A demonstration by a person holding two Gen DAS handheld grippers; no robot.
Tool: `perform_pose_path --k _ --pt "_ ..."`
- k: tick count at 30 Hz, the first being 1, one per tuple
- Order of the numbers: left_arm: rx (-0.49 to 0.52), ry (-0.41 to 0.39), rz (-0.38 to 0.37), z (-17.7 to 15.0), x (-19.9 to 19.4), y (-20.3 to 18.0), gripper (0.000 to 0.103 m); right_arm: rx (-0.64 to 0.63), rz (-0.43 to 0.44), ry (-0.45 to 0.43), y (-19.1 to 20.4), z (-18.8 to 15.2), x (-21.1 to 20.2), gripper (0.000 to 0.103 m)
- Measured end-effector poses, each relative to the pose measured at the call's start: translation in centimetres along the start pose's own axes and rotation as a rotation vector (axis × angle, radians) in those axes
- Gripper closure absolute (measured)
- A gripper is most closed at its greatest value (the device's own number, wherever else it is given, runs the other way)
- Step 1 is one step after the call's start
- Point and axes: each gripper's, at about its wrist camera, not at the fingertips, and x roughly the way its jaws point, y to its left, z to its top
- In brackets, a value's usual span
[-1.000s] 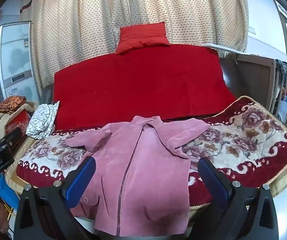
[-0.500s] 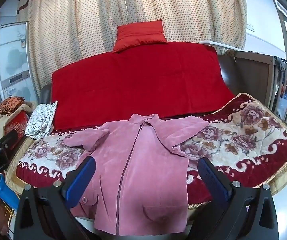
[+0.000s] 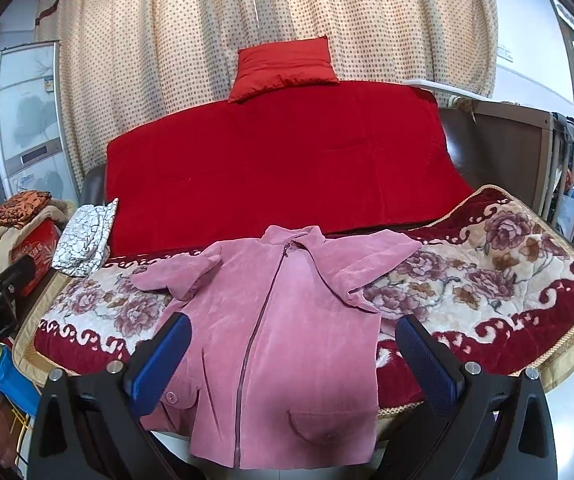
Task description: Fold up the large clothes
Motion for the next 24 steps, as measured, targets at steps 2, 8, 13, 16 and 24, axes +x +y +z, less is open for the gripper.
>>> perform_pose_path --k 2,8,13,16,24 --pt "0.0 0.002 0.001 0.0 0.06 0.0 0.0 -0.001 0.001 0.002 0.03 0.0 0.05 0.0" --pt "-0.002 0.001 -0.002 0.02 -0.03 0.21 0.0 -0.002 0.005 0.007 0.07 0.02 0.23 0.0" --pt "-0.002 0.0 -0.003 0.04 -0.18 0.23 0.0 -0.004 0.005 0.009 0.16 0.0 0.25 0.0" --pt "0.001 -0.003 0.0 0.14 -0.16 0.02 0.0 -0.004 0.005 0.007 0.22 0.0 0.24 0.0" --pt "0.008 -0.001 -0.004 0.0 -0.05 -0.31 0.0 0.001 0.006 0.009 0.17 -0.05 0.29 0.0"
